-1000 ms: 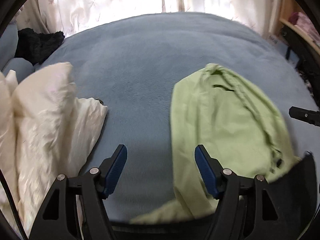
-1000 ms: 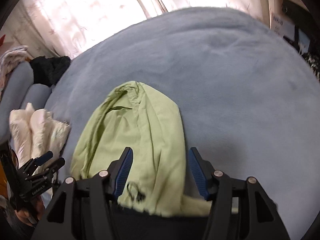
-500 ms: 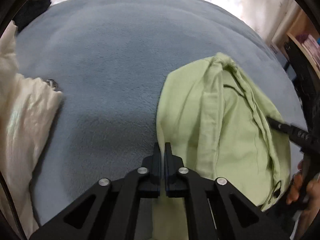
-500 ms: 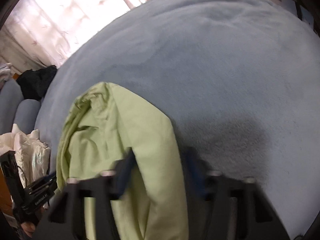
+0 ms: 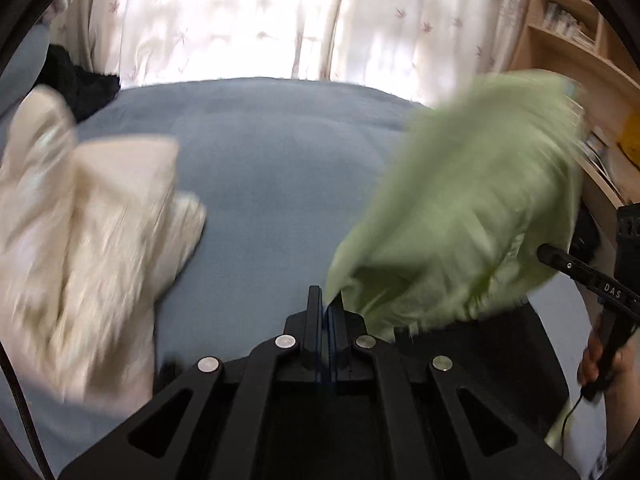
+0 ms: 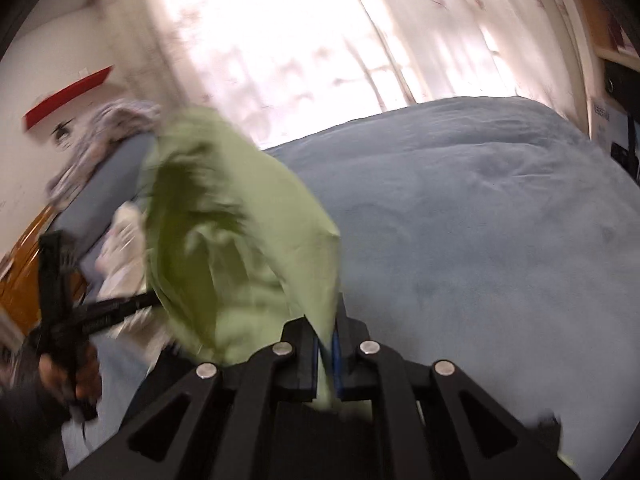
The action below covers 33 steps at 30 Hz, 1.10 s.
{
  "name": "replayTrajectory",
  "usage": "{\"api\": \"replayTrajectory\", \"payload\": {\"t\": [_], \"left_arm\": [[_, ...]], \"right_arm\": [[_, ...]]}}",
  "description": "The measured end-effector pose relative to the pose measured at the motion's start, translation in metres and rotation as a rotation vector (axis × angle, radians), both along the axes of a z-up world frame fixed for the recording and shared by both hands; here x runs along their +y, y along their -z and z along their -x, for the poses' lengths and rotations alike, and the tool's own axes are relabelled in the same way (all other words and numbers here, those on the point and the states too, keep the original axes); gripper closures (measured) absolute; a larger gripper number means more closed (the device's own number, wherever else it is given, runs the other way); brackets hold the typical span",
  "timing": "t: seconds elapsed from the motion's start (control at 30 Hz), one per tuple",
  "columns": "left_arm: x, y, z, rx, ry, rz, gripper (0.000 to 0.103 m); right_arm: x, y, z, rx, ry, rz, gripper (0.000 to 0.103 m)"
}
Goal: Fold large clothes
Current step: 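Grasp the green hood with both grippers and lift it over the bundle, then lay the green hood onto the black bundle and smooth it with both grippers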
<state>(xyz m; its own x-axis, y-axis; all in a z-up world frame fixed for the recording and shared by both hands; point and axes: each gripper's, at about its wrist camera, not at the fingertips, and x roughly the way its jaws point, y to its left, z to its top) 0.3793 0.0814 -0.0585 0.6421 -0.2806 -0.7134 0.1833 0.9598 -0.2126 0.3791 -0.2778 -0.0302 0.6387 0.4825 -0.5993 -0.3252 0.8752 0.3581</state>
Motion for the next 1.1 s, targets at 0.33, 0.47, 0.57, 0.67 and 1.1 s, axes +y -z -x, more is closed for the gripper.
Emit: {"api": "replayTrajectory", "payload": {"t": [0.33, 0.47, 0.57, 0.67, 1.1], "left_arm": [[0.025, 0.061, 0.158, 0.257, 0.034, -0.085, 0.091], [0.026, 0.062, 0.194, 0.286, 0.044, -0.024, 0.075], [0.018, 0.057, 0.201, 0.281, 0.065, 0.055, 0.058], [0.010, 0.051, 0.192, 0.260, 0.067, 0.149, 0.049], [-0.024, 0.116, 0.133, 0.345, -0.069, 0.459, 0.049]], "right_arm": [[-0.023, 0.076, 0.141, 0.335, 0.034, 0.179, 0.075], [-0.016, 0.080, 0.176, 0.392, 0.026, 0.113, 0.074], [-0.008, 0.073, 0.192, 0.384, 0.013, 0.047, 0.065], [0.007, 0.069, 0.191, 0.373, 0.013, -0.013, 0.054], [0.015, 0.116, 0.157, 0.392, 0.171, -0.264, 0.053]]}}
